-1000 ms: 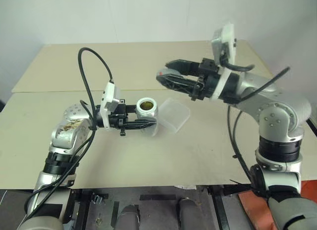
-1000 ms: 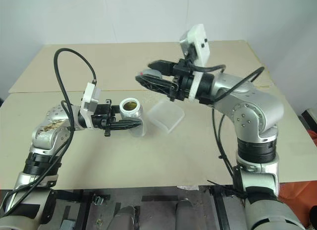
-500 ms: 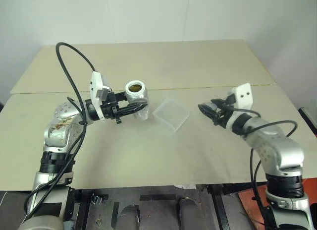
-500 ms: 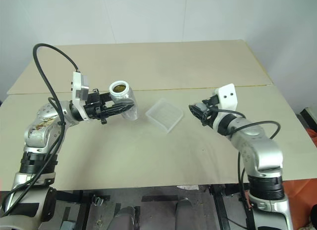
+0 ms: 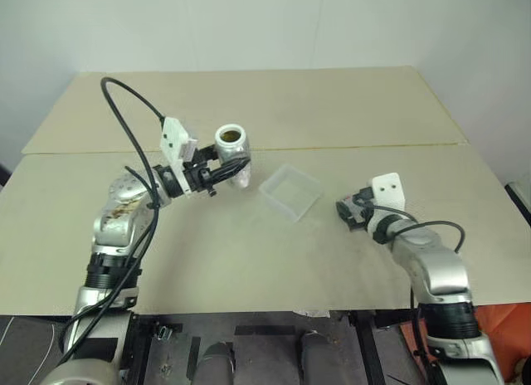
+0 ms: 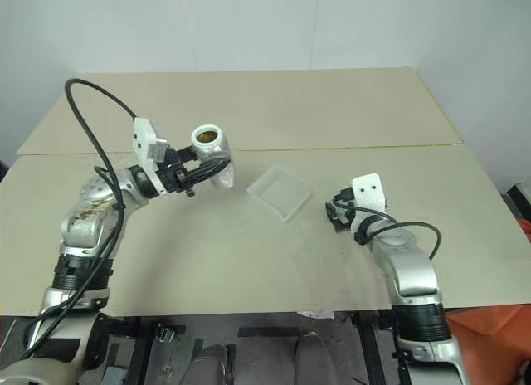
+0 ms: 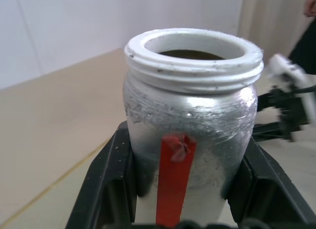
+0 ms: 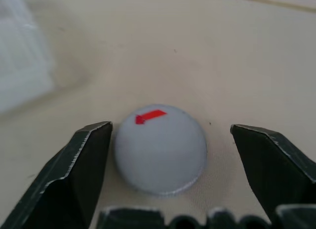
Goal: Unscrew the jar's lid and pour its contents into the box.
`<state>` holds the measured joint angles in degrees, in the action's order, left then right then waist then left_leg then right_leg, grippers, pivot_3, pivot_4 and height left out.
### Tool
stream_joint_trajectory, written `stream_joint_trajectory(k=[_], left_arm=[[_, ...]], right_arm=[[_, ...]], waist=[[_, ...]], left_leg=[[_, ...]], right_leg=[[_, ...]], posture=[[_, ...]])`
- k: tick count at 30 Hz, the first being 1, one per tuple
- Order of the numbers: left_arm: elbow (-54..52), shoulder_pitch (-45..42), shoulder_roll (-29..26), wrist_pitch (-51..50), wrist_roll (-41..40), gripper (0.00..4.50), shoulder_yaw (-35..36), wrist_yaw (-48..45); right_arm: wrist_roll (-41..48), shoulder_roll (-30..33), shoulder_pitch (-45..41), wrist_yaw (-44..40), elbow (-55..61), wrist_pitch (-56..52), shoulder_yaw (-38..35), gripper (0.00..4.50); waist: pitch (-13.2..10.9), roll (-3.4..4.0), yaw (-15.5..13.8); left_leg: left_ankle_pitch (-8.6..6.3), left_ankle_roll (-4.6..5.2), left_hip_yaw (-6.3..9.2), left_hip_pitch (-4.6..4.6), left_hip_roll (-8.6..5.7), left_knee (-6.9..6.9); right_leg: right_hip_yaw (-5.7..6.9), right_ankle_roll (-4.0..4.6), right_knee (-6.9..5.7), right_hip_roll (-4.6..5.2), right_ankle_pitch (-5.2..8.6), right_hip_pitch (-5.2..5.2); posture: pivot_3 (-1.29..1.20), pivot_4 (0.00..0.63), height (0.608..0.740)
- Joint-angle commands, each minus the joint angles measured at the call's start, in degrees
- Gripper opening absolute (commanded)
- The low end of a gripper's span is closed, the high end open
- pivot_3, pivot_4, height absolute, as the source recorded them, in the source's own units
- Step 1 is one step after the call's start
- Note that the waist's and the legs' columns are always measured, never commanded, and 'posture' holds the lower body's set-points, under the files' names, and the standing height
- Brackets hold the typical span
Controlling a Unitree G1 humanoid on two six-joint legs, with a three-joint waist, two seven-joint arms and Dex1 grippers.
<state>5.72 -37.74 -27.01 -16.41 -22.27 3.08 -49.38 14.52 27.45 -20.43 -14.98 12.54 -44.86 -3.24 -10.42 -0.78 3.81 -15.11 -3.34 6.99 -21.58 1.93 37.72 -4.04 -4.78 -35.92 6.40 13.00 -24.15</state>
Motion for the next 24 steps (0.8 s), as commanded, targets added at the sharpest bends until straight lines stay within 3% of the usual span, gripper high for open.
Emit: stream_joint_trajectory(k=[1,5,9,14,17,20,24], left_arm=[[4.1,-4.2,0.6,9.2,9.1,1.92,-2.0,7.1],[17.0,-8.9,1.3,26.1,25.5,1.92,-8.4,19.0],[35.3,-21.3,-1.6,47.2,56.1,1.92,-24.9,47.8],[49.9,-33.3,0.8,50.9,75.5,1.92,-38.4,74.8],[55.3,-40.2,3.7,48.5,92.4,1.92,-53.4,91.5],[59.2,-42.8,6.5,48.1,100.2,1.92,-62.2,98.5],[63.9,-43.7,9.3,45.3,101.2,1.92,-64.6,99.5]], right_arm=[[8.8,5.3,-2.0,-7.6,10.3,-9.2,-5.1,4.45],[20.5,10.1,-6.3,-14.9,13.4,-21.5,-9.1,4.45],[29.0,13.6,-11.0,-20.4,13.4,-26.9,-11.6,4.45],[32.6,15.7,-12.7,-21.9,13.1,-28.2,-11.3,4.45],[33.8,17.3,-12.6,-23.1,14.0,-27.8,-10.5,4.45],[34.3,17.5,-12.6,-22.3,14.6,-27.6,-10.5,4.45],[35.9,17.1,-12.5,-20.5,15.6,-27.8,-12.4,4.45]], waist=[[0.0,0.00,-0.1],[0.0,-0.01,-0.3],[0.0,-0.06,-1.0],[0.0,-0.06,-2.2],[0.0,-0.07,-2.9],[0.0,-0.07,-3.2],[-0.1,-0.09,-2.8]], left_leg=[[0.00,0.00,0.00,0.02,0.00,0.00],[-0.01,0.01,0.00,0.18,0.00,0.00],[-0.01,0.02,0.01,0.09,-0.03,0.01],[-0.01,0.01,0.02,-0.32,-0.11,0.10],[-0.01,0.01,0.01,-0.44,-0.18,0.13],[-0.01,0.01,0.00,-0.46,-0.18,0.12],[0.02,-0.04,-0.03,-0.53,-0.18,0.12]], right_leg=[[0.01,0.00,0.01,0.00,0.00,0.02],[0.00,0.00,0.04,-0.01,-0.01,0.17],[0.01,-0.02,0.12,-0.01,-0.03,0.13],[0.05,-0.21,0.05,0.07,-0.13,-0.01],[0.05,-0.30,0.11,0.11,-0.18,-0.04],[0.05,-0.31,0.12,0.12,-0.18,-0.05],[0.04,-0.31,0.05,0.12,-0.19,-0.21]], posture=[[0.00,0.150,0.740],[0.00,0.150,0.740],[0.00,0.150,0.740],[0.00,0.150,0.740],[0.00,0.150,0.740],[0.00,0.150,0.740],[0.00,0.150,0.740]])
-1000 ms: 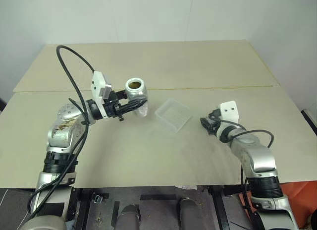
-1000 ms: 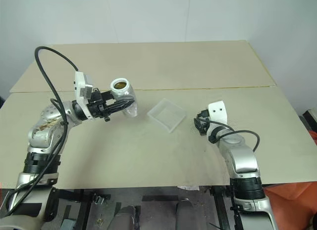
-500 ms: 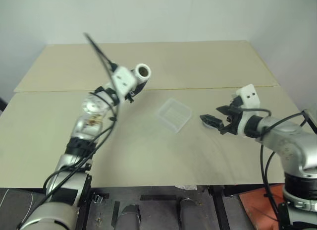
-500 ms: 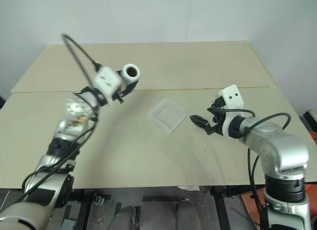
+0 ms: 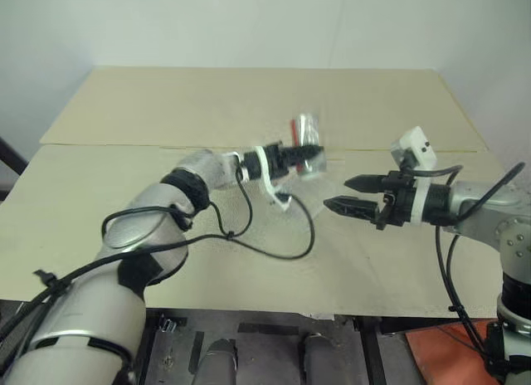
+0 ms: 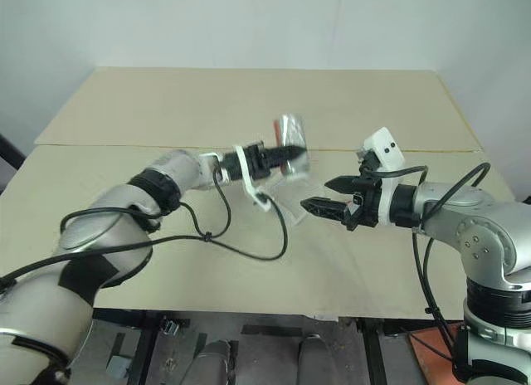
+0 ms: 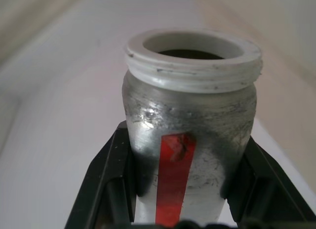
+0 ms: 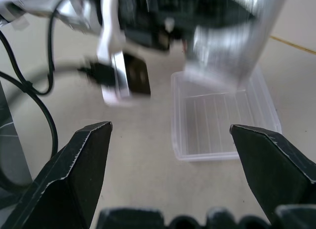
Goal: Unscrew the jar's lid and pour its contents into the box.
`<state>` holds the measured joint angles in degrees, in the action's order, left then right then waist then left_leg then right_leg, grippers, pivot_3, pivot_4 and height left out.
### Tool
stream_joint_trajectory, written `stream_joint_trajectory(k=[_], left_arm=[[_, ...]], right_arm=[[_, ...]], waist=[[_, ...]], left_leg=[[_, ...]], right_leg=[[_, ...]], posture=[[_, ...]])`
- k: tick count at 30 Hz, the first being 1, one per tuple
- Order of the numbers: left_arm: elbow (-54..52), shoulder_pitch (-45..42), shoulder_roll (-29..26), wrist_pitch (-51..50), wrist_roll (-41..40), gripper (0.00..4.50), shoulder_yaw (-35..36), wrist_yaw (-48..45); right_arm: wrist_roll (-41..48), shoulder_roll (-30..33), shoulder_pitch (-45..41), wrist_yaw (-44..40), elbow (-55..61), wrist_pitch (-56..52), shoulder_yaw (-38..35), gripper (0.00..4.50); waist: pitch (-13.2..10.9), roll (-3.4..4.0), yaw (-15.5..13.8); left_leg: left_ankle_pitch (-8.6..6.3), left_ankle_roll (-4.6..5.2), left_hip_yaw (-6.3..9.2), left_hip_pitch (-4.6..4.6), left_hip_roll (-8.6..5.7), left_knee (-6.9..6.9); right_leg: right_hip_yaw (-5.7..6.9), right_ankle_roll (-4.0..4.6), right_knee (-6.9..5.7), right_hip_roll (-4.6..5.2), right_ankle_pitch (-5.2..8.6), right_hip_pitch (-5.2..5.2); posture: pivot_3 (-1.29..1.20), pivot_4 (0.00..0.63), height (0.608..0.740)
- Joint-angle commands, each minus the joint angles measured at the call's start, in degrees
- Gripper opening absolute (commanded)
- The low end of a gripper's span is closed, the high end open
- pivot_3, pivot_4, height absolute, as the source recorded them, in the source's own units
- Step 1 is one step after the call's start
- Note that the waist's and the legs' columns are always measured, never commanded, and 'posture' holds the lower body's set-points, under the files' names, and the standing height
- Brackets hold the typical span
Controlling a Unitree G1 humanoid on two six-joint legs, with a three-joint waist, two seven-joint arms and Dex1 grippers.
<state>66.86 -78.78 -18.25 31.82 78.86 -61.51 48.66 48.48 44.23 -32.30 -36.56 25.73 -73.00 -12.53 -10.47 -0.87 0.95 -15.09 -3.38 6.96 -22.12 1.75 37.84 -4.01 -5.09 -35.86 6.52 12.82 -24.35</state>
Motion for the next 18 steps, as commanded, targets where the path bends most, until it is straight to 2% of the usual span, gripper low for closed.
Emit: stream_joint_trajectory(k=[1,7,13,15,18], left_arm=[[3.7,-3.0,1.2,-3.9,-0.2,1.92,0.0,1.1],[5.7,-3.7,2.5,-4.6,-1.2,1.92,0.0,0.4],[5.5,-3.7,1.6,-1.7,-4.2,1.92,2.0,-0.6],[5.2,-3.4,0.5,1.3,-7.7,1.92,4.6,-2.1],[4.5,-0.7,-1.9,10.2,-21.6,1.92,15.6,-12.6]], right_arm=[[2.5,0.2,-0.5,1.6,2.8,0.2,-3.7,4.45],[6.5,-0.1,0.7,4.3,5.4,-0.4,-6.7,4.45],[8.2,0.9,1.4,5.9,5.6,0.6,-6.5,4.45],[8.2,1.0,1.5,6.0,5.5,1.1,-6.2,4.45],[6.8,1.2,2.2,5.7,5.6,2.8,-5.3,4.45]], waist=[[0.0,-0.01,0.0],[0.0,-0.02,-0.3],[0.0,-0.02,-0.3],[0.0,-0.02,-0.2],[0.0,-0.02,0.0]], left_leg=[[0.00,0.00,-0.01,0.00,0.00,0.00],[0.01,-0.01,0.00,-0.03,0.00,0.00],[0.02,-0.03,0.00,-0.03,0.00,0.00],[0.02,-0.03,0.00,-0.03,0.00,0.00],[0.02,-0.04,0.00,-0.02,0.01,0.00]], right_leg=[[-0.01,0.00,0.00,0.00,0.00,-0.02],[0.01,0.00,0.00,0.01,0.00,0.00],[0.01,-0.01,-0.02,0.02,0.00,0.00],[0.01,0.00,-0.02,0.01,0.00,0.00],[0.00,0.00,-0.02,0.02,0.00,-0.01]], posture=[[0.00,0.150,0.740],[0.00,0.150,0.740],[0.00,0.150,0.740],[0.00,0.150,0.740],[0.00,0.150,0.740]])
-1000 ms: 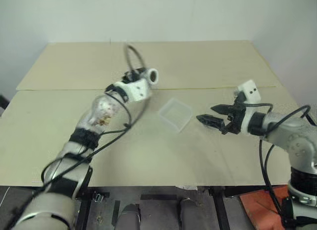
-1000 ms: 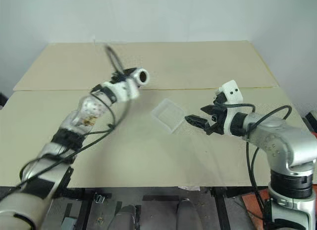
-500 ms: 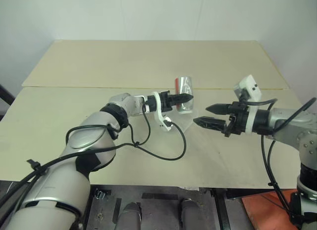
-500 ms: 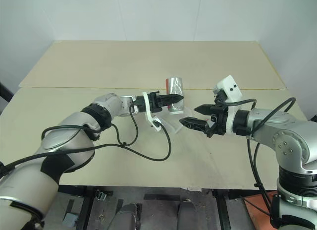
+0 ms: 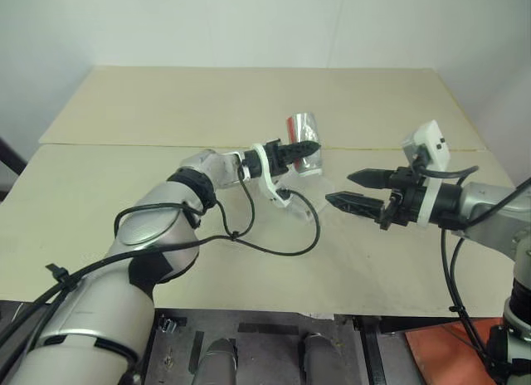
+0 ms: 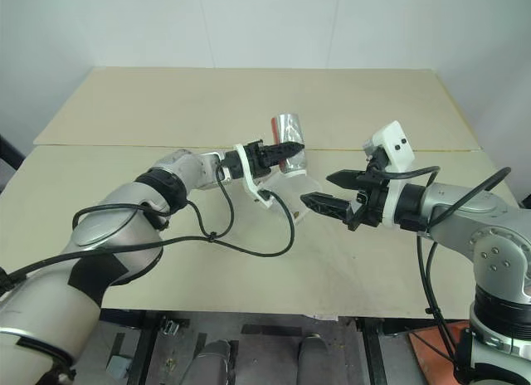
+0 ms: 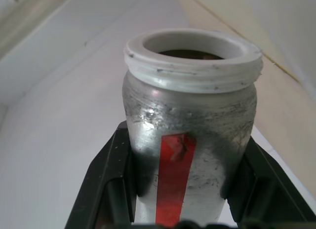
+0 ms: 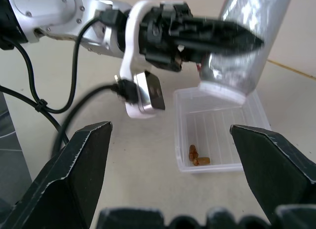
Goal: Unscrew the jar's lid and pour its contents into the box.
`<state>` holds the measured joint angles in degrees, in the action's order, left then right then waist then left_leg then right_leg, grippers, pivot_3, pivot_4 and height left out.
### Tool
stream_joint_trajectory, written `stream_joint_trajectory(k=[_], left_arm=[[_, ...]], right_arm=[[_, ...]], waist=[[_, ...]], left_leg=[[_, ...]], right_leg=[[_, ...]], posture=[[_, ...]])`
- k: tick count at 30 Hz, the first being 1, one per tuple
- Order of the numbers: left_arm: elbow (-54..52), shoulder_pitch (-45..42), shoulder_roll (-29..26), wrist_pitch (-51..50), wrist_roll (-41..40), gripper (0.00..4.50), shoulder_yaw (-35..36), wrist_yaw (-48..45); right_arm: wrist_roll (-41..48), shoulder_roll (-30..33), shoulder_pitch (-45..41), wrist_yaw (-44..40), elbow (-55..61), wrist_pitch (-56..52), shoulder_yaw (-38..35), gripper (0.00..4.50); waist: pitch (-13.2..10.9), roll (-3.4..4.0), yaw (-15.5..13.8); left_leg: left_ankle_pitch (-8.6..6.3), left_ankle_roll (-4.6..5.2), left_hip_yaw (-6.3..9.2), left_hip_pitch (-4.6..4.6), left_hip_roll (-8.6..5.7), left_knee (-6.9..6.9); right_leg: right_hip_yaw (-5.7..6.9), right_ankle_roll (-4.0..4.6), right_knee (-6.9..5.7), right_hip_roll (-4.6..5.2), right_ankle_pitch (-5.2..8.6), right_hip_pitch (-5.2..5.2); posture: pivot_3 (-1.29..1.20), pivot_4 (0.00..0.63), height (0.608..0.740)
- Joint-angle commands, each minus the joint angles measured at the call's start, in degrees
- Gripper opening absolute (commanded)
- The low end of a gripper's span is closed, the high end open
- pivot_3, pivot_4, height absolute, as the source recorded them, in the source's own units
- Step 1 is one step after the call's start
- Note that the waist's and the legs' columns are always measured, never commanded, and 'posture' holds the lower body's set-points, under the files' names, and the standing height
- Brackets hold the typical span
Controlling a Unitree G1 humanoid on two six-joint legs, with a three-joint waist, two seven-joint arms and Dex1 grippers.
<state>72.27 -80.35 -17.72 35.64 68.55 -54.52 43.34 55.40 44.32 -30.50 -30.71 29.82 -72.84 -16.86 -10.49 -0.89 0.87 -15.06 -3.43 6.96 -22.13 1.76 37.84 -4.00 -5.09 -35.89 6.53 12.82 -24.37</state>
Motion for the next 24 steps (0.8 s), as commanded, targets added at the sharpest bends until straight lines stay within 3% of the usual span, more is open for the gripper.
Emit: stream_joint_trajectory(k=[1,3,5,7,10,16,19,24], left_arm=[[-1.3,1.8,-3.2,8.5,-15.3,1.92,11.8,-11.1],[-2.3,4.3,-4.2,10.6,-25.1,1.92,19.3,-20.8],[-5.2,8.3,-4.1,9.0,-39.8,1.92,29.4,-35.2],[-11.3,12.8,-3.2,1.2,-54.7,1.92,39.1,-49.5],[-20.8,18.5,-3.6,-11.9,-66.2,1.92,46.9,-61.1],[-39.0,29.1,-3.1,-37.5,-79.2,1.92,56.2,-67.3],[-45.8,34.5,-2.7,-43.0,-81.2,1.92,57.0,-68.9],[-50.9,40.6,-0.2,-43.4,-80.0,1.92,57.0,-66.4]], right_arm=[[-0.5,1.2,0.7,-0.3,1.5,3.2,-0.7,4.45],[-0.8,1.3,1.0,-0.6,1.4,4.1,-0.5,4.45],[-1.2,1.6,1.6,-1.3,1.4,5.6,-0.3,4.45],[-1.6,1.7,2.1,-1.7,1.2,6.7,0.1,4.45],[-2.1,1.5,2.4,-2.2,1.0,8.3,0.7,4.45],[-2.9,1.4,1.8,-2.3,0.0,9.7,1.8,4.45],[-3.2,1.6,2.0,-2.5,-0.4,10.2,2.1,4.45],[-3.5,1.7,1.8,-2.9,-0.8,10.6,2.5,4.45]], waist=[[0.0,0.01,0.1],[0.0,0.02,0.2],[0.0,0.04,0.2],[0.0,0.04,0.3],[0.0,0.04,0.7],[0.0,0.05,1.9],[0.0,0.06,2.0],[0.0,0.06,1.8]], left_leg=[[0.00,0.00,0.00,0.01,0.01,-0.01],[0.00,-0.01,0.00,0.04,0.01,0.00],[0.01,-0.02,-0.01,0.07,0.01,0.00],[0.10,-0.18,-0.01,0.05,0.02,0.00],[0.15,-0.27,0.01,0.05,0.02,0.02],[0.10,-0.18,0.05,0.14,0.02,0.04],[0.04,-0.06,0.05,0.20,0.02,0.04],[0.05,-0.07,0.05,0.24,0.02,0.04]], right_leg=[[0.00,0.00,0.00,0.00,0.00,0.00],[0.00,0.00,0.00,0.00,0.00,0.01],[0.00,0.00,-0.03,0.00,0.00,0.04],[0.00,0.01,-0.03,0.00,-0.01,0.04],[0.01,0.01,-0.09,0.01,-0.01,0.05],[0.00,0.01,-0.13,0.01,-0.01,0.13],[0.00,0.02,-0.15,0.00,-0.01,0.16],[0.00,0.04,-0.13,0.00,-0.02,0.19]], posture=[[0.00,0.150,0.740],[0.00,0.150,0.740],[0.00,0.150,0.740],[0.00,0.150,0.740],[0.00,0.150,0.740],[0.00,0.150,0.740],[0.00,0.150,0.740],[0.00,0.150,0.740]])
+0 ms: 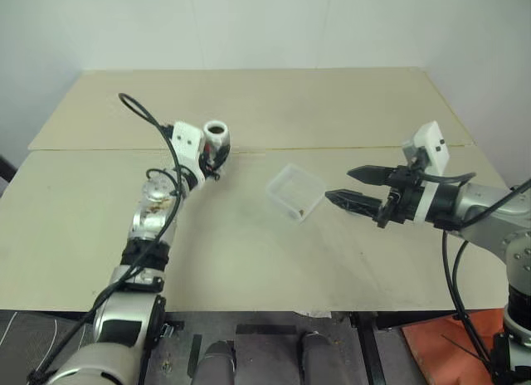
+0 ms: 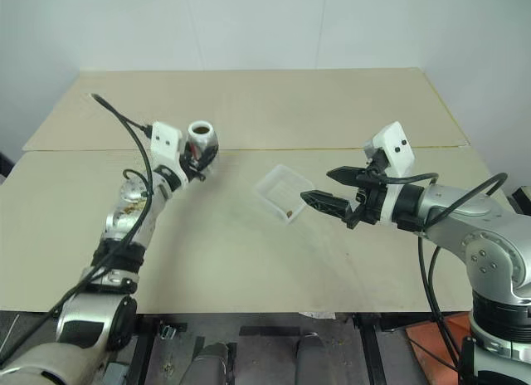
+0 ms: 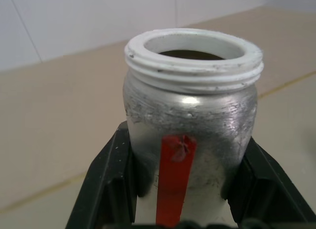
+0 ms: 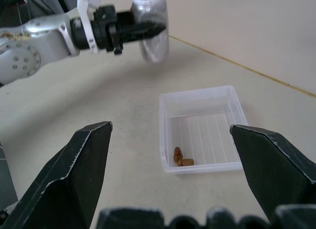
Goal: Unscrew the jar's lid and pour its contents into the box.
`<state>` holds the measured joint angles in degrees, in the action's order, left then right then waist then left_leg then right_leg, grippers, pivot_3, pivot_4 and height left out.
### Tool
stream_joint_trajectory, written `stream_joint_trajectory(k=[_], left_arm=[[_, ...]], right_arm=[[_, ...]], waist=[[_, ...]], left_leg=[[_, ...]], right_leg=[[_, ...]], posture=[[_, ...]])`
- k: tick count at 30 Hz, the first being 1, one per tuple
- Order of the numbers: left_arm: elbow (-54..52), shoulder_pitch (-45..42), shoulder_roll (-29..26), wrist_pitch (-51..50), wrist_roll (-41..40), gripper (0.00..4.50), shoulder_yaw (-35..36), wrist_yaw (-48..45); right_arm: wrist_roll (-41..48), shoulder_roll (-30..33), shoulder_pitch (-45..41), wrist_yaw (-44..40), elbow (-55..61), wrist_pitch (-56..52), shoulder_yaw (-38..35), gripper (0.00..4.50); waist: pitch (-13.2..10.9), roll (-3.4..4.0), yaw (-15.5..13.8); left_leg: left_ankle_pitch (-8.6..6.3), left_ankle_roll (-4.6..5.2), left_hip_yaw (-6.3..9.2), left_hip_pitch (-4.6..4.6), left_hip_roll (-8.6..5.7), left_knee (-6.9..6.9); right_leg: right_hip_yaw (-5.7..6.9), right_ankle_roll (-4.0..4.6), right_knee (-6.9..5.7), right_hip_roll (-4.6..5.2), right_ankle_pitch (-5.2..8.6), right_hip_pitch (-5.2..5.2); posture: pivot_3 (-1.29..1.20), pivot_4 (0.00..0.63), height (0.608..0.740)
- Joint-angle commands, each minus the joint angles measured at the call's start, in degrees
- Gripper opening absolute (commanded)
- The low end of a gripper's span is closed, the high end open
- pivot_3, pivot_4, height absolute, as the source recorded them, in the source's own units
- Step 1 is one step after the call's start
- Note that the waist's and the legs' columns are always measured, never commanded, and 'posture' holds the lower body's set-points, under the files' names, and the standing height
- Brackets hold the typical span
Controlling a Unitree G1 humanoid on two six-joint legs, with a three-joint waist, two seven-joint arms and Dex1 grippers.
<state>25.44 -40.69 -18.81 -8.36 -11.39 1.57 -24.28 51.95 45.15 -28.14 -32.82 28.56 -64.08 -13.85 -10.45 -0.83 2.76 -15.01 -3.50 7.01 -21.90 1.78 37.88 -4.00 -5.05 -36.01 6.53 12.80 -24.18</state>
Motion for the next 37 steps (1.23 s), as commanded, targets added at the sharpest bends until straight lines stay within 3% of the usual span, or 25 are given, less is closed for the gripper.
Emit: stream_joint_trajectory(k=[1,9,10,16,19,23,28,33,37], left_arm=[[-4.4,2.0,1.5,1.2,-0.1,1.92,1.0,1.2],[-5.2,6.6,2.6,1.5,1.7,1.92,0.3,1.9],[-5.6,7.0,2.5,1.2,1.7,2.64,0.3,1.9],[-11.3,10.3,0.1,-2.0,1.6,4.47,1.3,0.5],[-19.5,14.6,-4.2,-5.5,-0.8,4.47,2.5,-4.1],[-30.4,21.1,-13.9,-10.5,-7.2,4.47,5.8,-14.8],[-37.9,28.5,-26.1,-12.0,-17.3,4.47,15.1,-29.2],[-40.4,33.3,-32.8,-15.2,-26.5,4.47,25.0,-37.6],[-42.8,36.2,-34.3,-17.2,-28.3,4.47,28.0,-37.5]], right_arm=[[0.0,0.9,-0.7,-0.9,0.4,1.9,-0.5,4.45],[-0.3,0.9,-0.6,-1.2,0.8,1.7,0.5,4.45],[-0.2,0.8,-0.6,-1.1,0.9,1.7,0.6,4.50],[-0.4,0.5,-0.8,-0.9,1.6,1.9,2.1,4.50],[-0.6,0.6,-0.4,-1.1,1.6,2.1,2.2,4.50],[-1.1,1.3,0.4,-2.0,1.6,2.5,2.0,4.50],[-2.9,3.4,2.9,-4.9,1.0,5.1,1.4,4.50],[-4.0,4.1,3.9,-7.9,0.3,8.3,1.2,4.50],[-4.9,3.9,4.4,-8.6,-0.1,9.8,1.6,4.50]], waist=[[0.0,0.00,-0.1],[0.0,0.01,-0.1],[0.0,0.01,-0.1],[0.0,0.01,-0.2],[0.0,0.02,0.0],[0.0,0.03,0.3],[0.0,0.03,0.0],[0.0,0.03,-0.2],[0.0,0.04,-0.2]], left_leg=[[0.00,0.00,0.00,0.01,0.00,0.00],[-0.01,0.01,-0.02,0.06,0.00,0.00],[-0.01,0.02,-0.01,0.07,0.00,0.00],[-0.01,0.02,-0.01,0.05,0.01,0.00],[-0.01,0.02,-0.01,0.05,0.01,0.00],[-0.02,0.03,-0.02,0.07,0.06,-0.03],[-0.05,0.08,-0.05,0.07,0.11,-0.05],[-0.07,0.11,-0.10,0.09,0.14,-0.07],[-0.08,0.13,-0.11,0.11,0.15,-0.08]], right_leg=[[0.00,0.00,0.02,0.00,0.00,0.01],[0.00,0.01,0.04,0.00,-0.01,0.05],[-0.01,0.01,0.04,0.00,0.00,0.05],[-0.01,0.01,0.03,0.00,-0.01,0.03],[-0.01,0.01,0.03,0.00,-0.01,0.03],[-0.02,0.03,0.01,-0.04,0.00,0.00],[-0.02,0.05,0.12,-0.04,0.02,0.00],[-0.01,0.09,0.23,-0.05,0.05,0.00],[-0.01,0.10,0.25,-0.05,0.06,0.02]], posture=[[0.00,0.150,0.740],[0.00,0.150,0.740],[0.00,0.150,0.740],[0.00,0.150,0.740],[0.00,0.150,0.740],[0.00,0.150,0.740],[0.00,0.150,0.740],[0.00,0.150,0.740],[0.00,0.150,0.740]])
